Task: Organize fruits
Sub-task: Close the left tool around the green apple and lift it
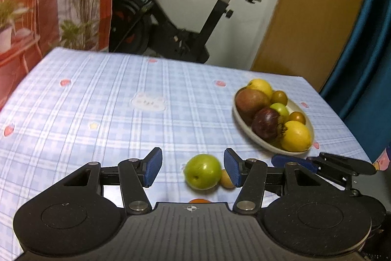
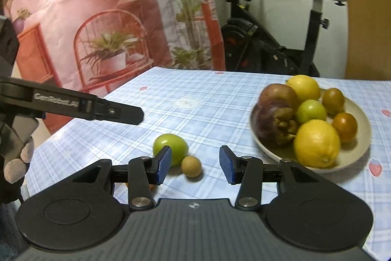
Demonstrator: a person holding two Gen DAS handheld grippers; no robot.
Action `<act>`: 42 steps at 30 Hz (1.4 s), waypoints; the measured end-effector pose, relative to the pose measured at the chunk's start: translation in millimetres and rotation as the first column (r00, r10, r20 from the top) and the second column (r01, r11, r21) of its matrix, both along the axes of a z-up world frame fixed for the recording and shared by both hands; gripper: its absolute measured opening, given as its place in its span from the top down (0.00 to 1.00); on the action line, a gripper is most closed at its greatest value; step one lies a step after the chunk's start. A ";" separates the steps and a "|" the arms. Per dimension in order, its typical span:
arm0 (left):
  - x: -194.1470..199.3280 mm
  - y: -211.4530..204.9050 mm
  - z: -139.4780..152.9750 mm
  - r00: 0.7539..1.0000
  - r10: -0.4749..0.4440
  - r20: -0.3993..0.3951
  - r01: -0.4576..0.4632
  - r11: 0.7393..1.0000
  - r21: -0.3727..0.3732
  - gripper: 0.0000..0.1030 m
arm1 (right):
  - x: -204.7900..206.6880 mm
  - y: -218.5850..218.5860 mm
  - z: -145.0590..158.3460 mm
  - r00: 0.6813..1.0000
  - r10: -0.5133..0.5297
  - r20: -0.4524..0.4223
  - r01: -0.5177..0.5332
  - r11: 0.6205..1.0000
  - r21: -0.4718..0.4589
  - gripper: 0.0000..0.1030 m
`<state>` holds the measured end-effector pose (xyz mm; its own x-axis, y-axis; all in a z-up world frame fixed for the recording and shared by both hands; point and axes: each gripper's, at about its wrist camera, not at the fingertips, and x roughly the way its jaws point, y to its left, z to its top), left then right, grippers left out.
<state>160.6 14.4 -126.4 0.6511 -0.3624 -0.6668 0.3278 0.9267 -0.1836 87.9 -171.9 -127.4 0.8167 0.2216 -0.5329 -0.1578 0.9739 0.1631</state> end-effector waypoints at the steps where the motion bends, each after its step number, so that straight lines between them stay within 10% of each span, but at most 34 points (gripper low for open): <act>1: 2.7 3.6 -1.1 1.000 0.008 -0.007 -0.008 1.000 -0.008 0.43 | 4.3 2.7 -0.7 1.000 0.011 -0.001 -0.012 1.000 -0.008 0.54; 13: 28.2 9.6 -24.1 0.996 -0.027 -0.084 0.018 0.994 -0.105 0.43 | 65.8 36.3 -26.8 0.974 0.185 -0.134 -0.197 0.977 -0.086 0.48; 42: 31.0 -0.3 -55.3 0.987 -0.079 -0.139 0.057 0.987 -0.153 0.54 | 73.3 34.1 -35.6 0.967 0.178 -0.181 -0.190 0.980 -0.056 0.49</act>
